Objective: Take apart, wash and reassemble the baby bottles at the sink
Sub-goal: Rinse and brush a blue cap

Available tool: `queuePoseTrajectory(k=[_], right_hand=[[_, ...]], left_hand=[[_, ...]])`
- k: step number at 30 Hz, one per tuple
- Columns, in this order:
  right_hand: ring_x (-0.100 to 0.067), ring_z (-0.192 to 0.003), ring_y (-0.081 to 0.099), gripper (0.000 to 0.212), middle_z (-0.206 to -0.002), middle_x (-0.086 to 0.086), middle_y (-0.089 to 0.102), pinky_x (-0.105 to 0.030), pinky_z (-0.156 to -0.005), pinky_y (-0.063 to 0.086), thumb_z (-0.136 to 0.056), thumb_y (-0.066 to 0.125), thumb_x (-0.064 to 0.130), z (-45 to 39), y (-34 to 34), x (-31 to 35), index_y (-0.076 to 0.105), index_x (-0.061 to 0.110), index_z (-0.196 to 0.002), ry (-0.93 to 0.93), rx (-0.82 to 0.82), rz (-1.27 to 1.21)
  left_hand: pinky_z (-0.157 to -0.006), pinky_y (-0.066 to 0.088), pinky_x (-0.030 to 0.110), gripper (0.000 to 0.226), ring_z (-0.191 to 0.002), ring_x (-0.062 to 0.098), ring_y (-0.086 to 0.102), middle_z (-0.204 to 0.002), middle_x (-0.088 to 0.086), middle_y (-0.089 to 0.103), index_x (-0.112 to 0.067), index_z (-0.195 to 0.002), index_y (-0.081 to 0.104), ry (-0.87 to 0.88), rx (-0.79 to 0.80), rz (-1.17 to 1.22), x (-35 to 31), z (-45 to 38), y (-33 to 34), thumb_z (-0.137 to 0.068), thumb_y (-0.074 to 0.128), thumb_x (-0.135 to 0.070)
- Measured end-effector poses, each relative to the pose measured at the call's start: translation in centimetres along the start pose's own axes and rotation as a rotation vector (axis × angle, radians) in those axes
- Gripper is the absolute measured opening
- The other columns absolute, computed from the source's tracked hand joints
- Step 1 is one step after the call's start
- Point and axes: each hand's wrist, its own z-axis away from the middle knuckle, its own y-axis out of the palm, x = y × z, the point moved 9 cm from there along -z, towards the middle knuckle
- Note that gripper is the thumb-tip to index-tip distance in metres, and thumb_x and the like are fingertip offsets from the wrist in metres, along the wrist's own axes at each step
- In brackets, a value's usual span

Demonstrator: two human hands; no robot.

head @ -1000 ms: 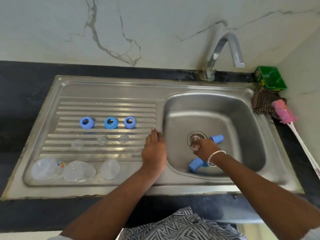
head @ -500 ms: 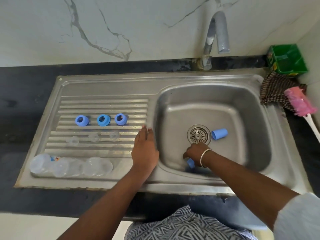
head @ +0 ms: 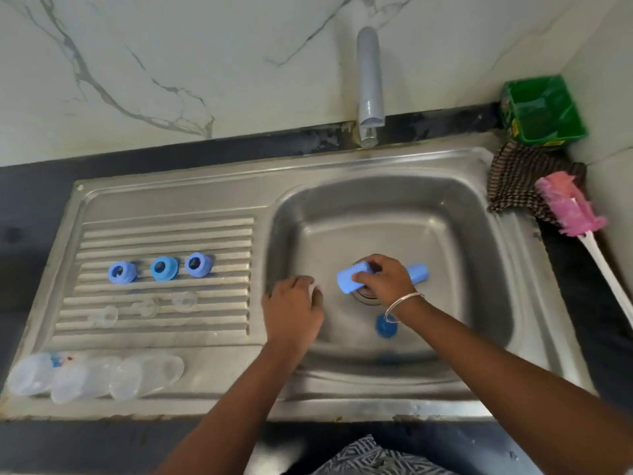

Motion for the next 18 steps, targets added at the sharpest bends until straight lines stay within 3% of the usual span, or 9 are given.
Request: queuePoseTrajectory(k=[3,6,8,10,14,16,18], right_hand=[[-0.028,-0.073,0.065,0.025,-0.081,-0.01,0.061,-0.049,-0.084,0.058,-0.072,0.081,0.016,0.6,-0.6,-0.7,0.059,0.006,-0.081,0.193,-0.016,-0.451],[-0.034,-0.079,0.067,0.023,-0.087,-0.019,0.061,-0.044,-0.081,0.059,-0.079,0.077,0.005,1.8,-0.6,-0.7,0.054,0.006,-0.08,0.282,-0.011,-0.614],[-0.038,-0.084,0.067,0.021,-0.089,-0.026,0.064,-0.045,-0.081,0.059,-0.079,0.076,0.004,2.3,-0.5,-0.7,0.055,0.005,-0.082,0.3,-0.002,-0.63],[-0.041,-0.09,0.068,0.021,-0.093,-0.028,0.066,-0.049,-0.086,0.057,-0.081,0.076,0.005,2.5,-0.4,-0.5,0.057,0.002,-0.089,0.293,0.027,-0.607],[-0.024,-0.082,0.065,0.01,-0.09,-0.013,0.068,-0.041,-0.08,0.056,-0.084,0.072,0.01,1.6,-1.3,0.6,0.062,0.01,-0.087,0.213,0.05,-0.431],[-0.017,-0.078,0.062,0.006,-0.088,-0.003,0.07,-0.032,-0.068,0.052,-0.083,0.072,0.014,0.3,-3.0,2.1,0.068,0.017,-0.085,0.115,-0.03,-0.23],[-0.013,-0.08,0.064,0.011,-0.088,0.004,0.07,-0.031,-0.073,0.052,-0.081,0.074,0.014,-1.0,-5.4,4.7,0.069,0.023,-0.086,-0.014,-0.171,-0.127]], left_hand=[[-0.088,0.049,0.04,0.039,-0.1,0.029,0.064,-0.1,0.003,0.07,-0.021,-0.092,0.064,-0.156,0.227,0.27,-1.7,-0.5,3.0,-0.099,0.042,-0.052],[-0.08,0.053,0.039,0.053,-0.087,0.026,0.066,-0.088,0.006,0.071,-0.014,-0.089,0.068,-0.46,0.411,0.83,-3.6,-0.6,5.4,-0.095,0.043,-0.06],[-0.069,0.047,0.031,0.044,-0.077,0.017,0.063,-0.082,0.002,0.068,-0.015,-0.09,0.067,-0.641,0.51,1.137,-5.4,-0.2,6.1,-0.098,0.047,-0.053],[-0.065,0.047,0.027,0.029,-0.07,0.015,0.063,-0.076,0.002,0.067,-0.016,-0.087,0.07,-0.603,0.525,1.2,-6.7,-1.0,6.1,-0.096,0.058,-0.042],[-0.059,0.051,0.023,0.011,-0.059,0.006,0.066,-0.074,0.0,0.067,-0.016,-0.085,0.071,-0.513,0.431,1.208,-7.3,-2.5,5.0,-0.089,0.071,-0.026],[-0.059,0.052,0.025,0.015,-0.06,0.003,0.064,-0.079,-0.002,0.066,-0.017,-0.093,0.067,-0.496,0.322,1.184,-6.6,-3.8,4.3,-0.085,0.076,-0.027],[-0.073,0.058,0.036,0.031,-0.074,0.01,0.064,-0.086,-0.004,0.066,-0.022,-0.096,0.065,-0.456,0.224,1.092,-6.0,-5.3,3.3,-0.074,0.081,-0.038]])
